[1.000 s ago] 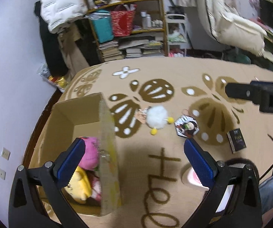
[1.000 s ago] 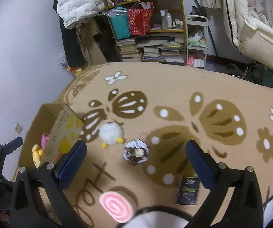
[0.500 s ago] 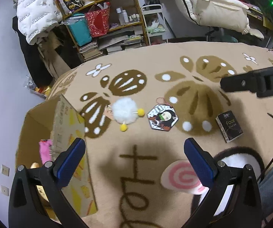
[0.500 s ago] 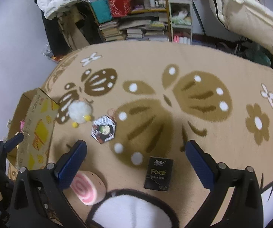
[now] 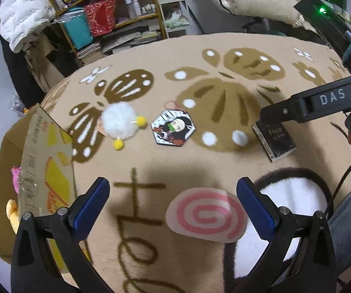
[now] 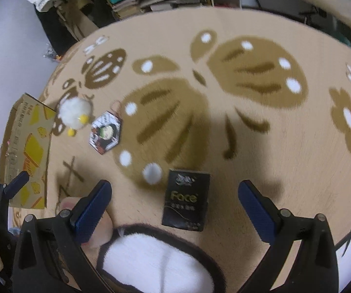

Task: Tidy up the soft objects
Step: 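Move both tools back over the swirl cushion and black Face tissue pack, then grasp the pink swirl cushion with the left gripper while the right gripper grasps the Face tissue pack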

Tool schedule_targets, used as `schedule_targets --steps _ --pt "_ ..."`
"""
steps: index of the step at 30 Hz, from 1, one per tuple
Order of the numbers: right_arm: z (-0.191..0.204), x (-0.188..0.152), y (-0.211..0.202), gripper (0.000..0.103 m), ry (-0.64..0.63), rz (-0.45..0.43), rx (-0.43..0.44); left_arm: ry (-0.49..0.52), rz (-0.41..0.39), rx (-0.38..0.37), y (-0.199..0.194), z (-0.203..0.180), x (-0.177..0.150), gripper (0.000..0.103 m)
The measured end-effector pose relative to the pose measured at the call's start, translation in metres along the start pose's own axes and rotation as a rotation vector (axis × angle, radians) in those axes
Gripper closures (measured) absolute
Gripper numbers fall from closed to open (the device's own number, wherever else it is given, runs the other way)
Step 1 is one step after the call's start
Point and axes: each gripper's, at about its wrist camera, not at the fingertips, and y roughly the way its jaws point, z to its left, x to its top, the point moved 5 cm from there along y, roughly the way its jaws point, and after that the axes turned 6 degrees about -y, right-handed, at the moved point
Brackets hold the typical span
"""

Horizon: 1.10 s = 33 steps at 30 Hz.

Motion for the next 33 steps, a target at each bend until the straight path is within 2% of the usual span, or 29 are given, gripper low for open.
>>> schedule_targets --steps 4,7,13,25,33 --pt "-0.006 -0.005 0.012 0.001 0.036 0.036 0.025 0.019 0.025 -0.001 0.007 -0.005 -0.006 0.001" --pt "-0.009 -0.007 0.022 0.012 0.052 0.067 0.024 0.064 0.043 -0.005 0.014 -0.010 -0.013 0.001" --pt "-0.012 -0.012 0.039 0.019 0.072 0.121 0.012 0.073 0.054 0.018 0.018 -0.008 -0.016 0.001" --pt "-0.010 -0.010 0.046 0.018 0.086 0.125 -0.004 0.073 0.069 0.038 0.028 -0.001 -0.021 0.000" --pt "-0.004 -0.011 0.050 0.018 0.059 0.133 -0.015 0.012 0.094 0.021 0.034 0.008 -0.023 0.000"
